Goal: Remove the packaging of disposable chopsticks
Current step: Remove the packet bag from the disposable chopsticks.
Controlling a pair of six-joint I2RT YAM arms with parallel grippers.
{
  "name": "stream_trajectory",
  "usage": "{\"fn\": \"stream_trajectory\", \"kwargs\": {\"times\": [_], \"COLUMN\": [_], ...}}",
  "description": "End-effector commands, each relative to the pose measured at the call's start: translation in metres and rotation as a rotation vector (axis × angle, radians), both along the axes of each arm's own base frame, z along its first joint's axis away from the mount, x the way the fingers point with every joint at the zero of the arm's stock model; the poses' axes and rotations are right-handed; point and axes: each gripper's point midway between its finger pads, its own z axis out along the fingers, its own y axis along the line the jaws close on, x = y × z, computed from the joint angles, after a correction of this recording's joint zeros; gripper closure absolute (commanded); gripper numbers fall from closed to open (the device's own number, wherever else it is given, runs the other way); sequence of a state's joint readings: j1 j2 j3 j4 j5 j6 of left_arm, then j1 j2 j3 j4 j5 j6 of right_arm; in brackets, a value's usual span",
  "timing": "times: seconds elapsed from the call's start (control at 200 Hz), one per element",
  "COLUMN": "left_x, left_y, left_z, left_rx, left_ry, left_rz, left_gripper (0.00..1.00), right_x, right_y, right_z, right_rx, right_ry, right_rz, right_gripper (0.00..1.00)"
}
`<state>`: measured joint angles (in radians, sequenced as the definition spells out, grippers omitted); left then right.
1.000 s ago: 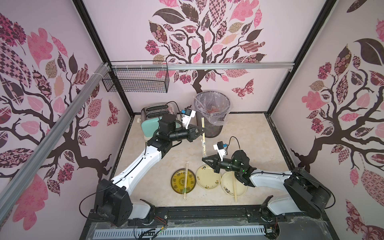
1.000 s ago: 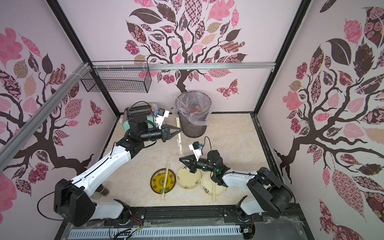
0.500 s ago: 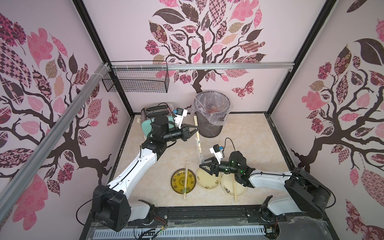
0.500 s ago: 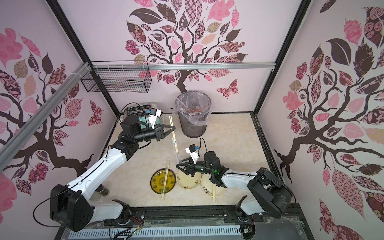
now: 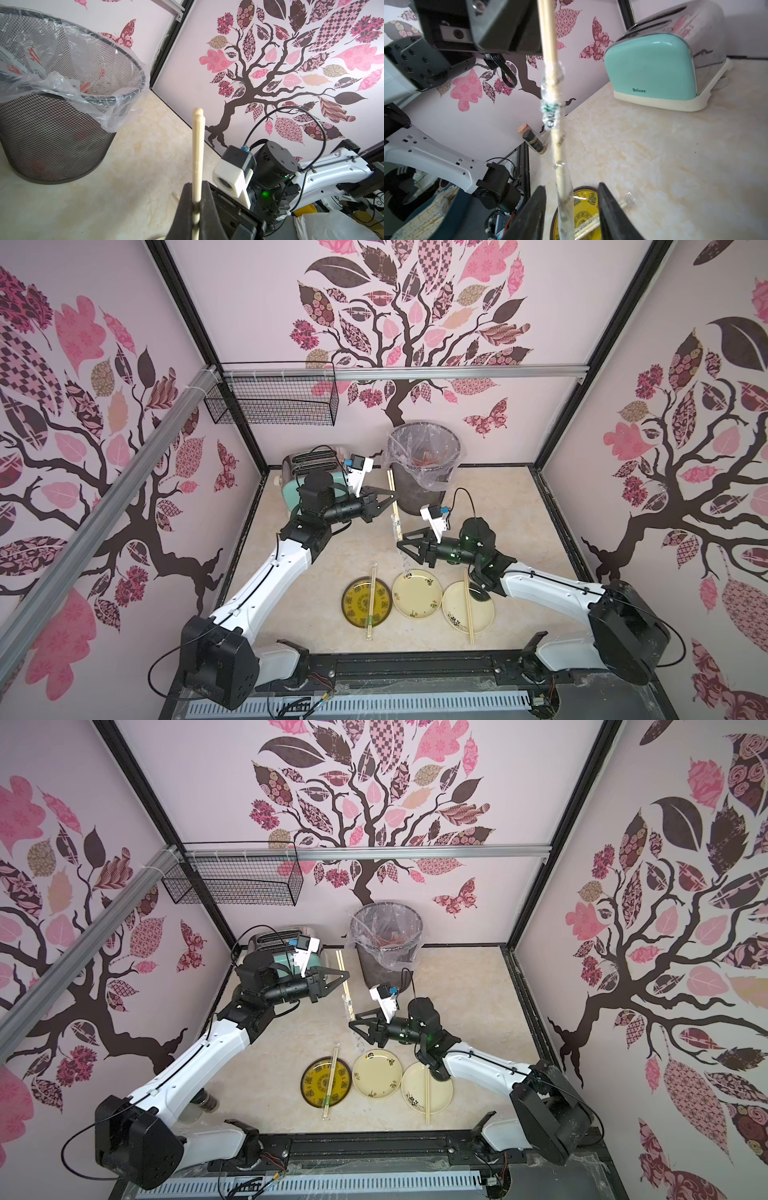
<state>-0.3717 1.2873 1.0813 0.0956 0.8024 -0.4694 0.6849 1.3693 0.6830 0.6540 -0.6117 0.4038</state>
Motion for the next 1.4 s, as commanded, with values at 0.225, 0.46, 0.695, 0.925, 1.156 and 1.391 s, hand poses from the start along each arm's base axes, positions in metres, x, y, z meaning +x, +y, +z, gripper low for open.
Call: {"fn": "stream_trajectory", "kwargs": {"times": [0.225,0.46,0.695,0.925,1.156,1.391], "left_x": [-0.002,0.0,0.0,0.001,0.0,-0.001], "left_y": [0.005,0.006,0.007,0.005,0.003,0.003], "left_z": [0.003,0.002,0.001,0.0,-0.001,0.0], "left_rx": [-0.003,-0.002,-0.002,-0.007,-0.012,-0.013], "left_ry": [-0.026,-0.024,-0.023,-0.011,-0.003,-0.004], "left_rz": [0.005,0.009,0.009,-0.006,-0.02,-0.026], "left_gripper": [1.0,1.0,1.0,1.0,1.0,1.0], "right_x": [-0.022,-0.036,-0.04,-0.024,-0.006,-0.008], "right_y": [-0.003,-0.004,-0.006,-0.008,0.0,0.004], "right_z": [-0.021,-0.035,-0.042,-0.016,0.011,-0.002], "right_rx": [0.002,-0.003,-0.031,-0.053,-0.021,-0.033], "right_ry": [0.1,0.141,0.141,0.037,0.002,0.04], "right_rz": [0.074,0.105,0.093,0.022,0.006,0.037], "right_gripper": [0.96,1.0,0.73,0.5,0.53,0.77]}}
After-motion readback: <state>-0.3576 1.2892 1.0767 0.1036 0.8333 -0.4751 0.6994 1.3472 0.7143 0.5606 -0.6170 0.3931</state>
